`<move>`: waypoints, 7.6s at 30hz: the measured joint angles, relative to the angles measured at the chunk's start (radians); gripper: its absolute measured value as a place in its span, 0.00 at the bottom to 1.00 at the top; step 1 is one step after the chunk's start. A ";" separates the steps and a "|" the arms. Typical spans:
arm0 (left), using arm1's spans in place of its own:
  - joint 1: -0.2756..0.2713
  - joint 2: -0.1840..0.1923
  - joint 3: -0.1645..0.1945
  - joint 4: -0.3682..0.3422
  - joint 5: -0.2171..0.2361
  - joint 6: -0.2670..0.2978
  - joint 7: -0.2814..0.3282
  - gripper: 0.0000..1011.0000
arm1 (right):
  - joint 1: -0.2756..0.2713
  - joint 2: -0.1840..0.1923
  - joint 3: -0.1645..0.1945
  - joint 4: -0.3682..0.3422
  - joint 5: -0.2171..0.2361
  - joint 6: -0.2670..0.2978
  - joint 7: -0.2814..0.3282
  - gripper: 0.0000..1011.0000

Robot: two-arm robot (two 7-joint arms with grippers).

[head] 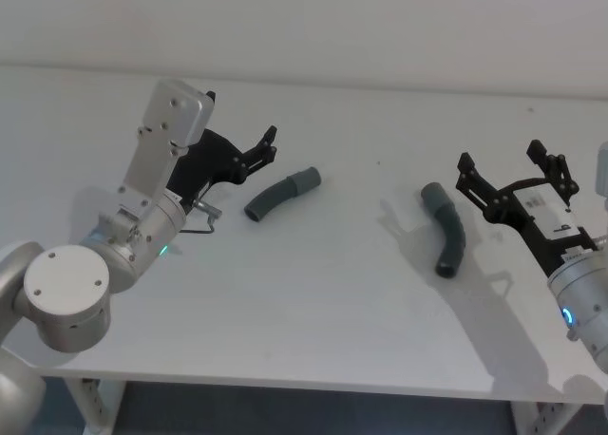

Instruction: Use both hands to pick up one end of the pipe from the table, align the ends, and insert them.

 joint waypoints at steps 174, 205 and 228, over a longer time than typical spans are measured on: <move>-0.466 -0.070 0.194 0.485 -0.096 0.412 -0.586 0.35 | 0.003 0.015 -0.009 0.001 -0.015 0.030 0.014 0.99; -0.466 -0.071 0.194 0.485 -0.096 0.413 -0.586 0.34 | 0.117 0.061 -0.091 -0.010 -0.101 0.510 0.069 0.99; -0.466 -0.070 0.194 0.485 -0.096 0.413 -0.586 0.34 | 0.206 -0.018 -0.096 0.034 -0.119 0.736 0.034 0.99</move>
